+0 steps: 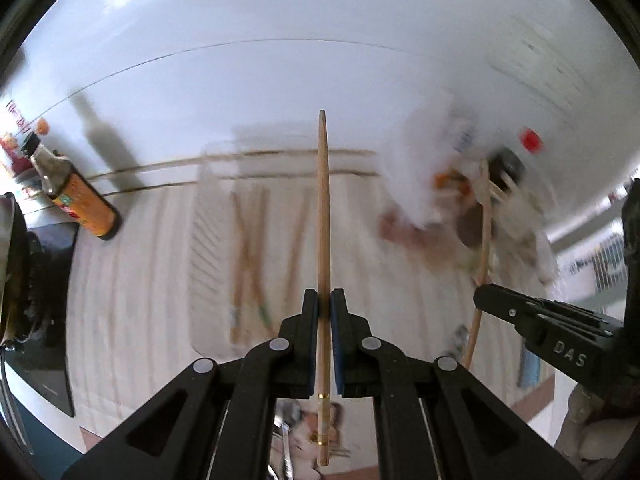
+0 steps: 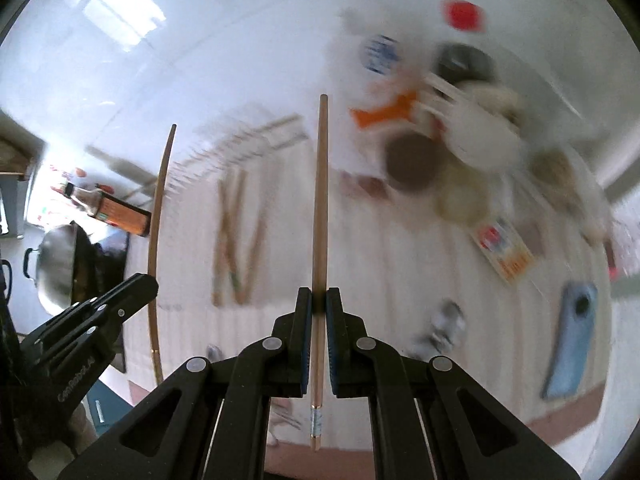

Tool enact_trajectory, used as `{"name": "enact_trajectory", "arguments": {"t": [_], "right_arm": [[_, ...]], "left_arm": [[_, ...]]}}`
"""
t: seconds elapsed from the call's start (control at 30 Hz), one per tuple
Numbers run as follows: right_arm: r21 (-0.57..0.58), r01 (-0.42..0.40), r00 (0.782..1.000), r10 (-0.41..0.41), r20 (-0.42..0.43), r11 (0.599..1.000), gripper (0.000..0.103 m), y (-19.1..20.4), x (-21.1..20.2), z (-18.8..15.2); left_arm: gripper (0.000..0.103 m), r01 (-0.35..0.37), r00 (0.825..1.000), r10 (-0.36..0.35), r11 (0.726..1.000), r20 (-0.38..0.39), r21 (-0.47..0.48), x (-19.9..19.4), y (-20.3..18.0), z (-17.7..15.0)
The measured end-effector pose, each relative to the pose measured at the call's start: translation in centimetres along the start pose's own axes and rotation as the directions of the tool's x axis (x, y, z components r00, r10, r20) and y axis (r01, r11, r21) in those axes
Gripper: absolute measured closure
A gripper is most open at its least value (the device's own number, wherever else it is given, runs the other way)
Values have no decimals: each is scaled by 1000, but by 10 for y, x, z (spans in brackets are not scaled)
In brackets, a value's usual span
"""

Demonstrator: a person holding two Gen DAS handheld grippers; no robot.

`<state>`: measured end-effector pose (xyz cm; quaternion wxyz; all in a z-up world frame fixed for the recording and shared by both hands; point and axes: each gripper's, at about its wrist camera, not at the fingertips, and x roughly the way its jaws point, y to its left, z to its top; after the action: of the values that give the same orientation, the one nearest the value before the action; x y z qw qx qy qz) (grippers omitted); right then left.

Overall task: Organize utensils
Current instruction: 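Carry both held chopsticks toward the clear basket, then open both tools to drop the chopsticks into the basket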

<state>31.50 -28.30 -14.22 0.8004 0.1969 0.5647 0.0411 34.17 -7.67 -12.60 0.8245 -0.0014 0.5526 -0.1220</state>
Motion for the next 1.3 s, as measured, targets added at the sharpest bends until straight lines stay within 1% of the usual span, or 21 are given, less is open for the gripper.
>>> {"name": "enact_trajectory", "arguments": {"t": [0.1,0.2,0.33,0.47,0.67,0.8,1.0,1.13,1.17,1.23,1.3], "right_arm": [[-21,-29,999,28,-18,999,96,29,18,29],[-49,-30,999,28,-41,998,96,58,39,57],[-81,-8,997,2,-74,997,96,85,70,86],[-96,12,992,-24,-120,995,96,99,104,100],[-108,33,983,-52,-177,994,96,107,145,100],[-107,31,977,-53,-206,994,96,106,160,95],[-92,37,970,-58,-235,995,96,98,166,91],[-83,47,962,-67,-264,995,95,96,171,88],[-83,50,961,-70,-266,995,94,96,171,88],[-78,52,962,-71,-263,996,88,95,168,86],[-81,54,966,-73,-249,995,82,94,160,84]], "left_arm": [[99,-5,999,3,999,-32,-52,16,28,22],[99,-5,998,0,997,-65,-80,33,44,36],[99,-6,994,-7,993,-112,-115,58,63,53],[99,-8,990,-11,991,-138,-137,74,75,62],[99,-8,984,-19,988,-176,-152,94,84,62],[99,-14,981,-18,987,-195,-158,102,87,60],[99,-25,976,-12,985,-219,-168,111,94,54],[98,-41,974,-1,983,-225,-180,108,99,52],[97,-49,975,9,983,-223,-176,104,99,52],[96,-64,978,29,984,-208,-166,96,100,51],[94,-99,982,73,984,-175,-146,83,101,50]]}}
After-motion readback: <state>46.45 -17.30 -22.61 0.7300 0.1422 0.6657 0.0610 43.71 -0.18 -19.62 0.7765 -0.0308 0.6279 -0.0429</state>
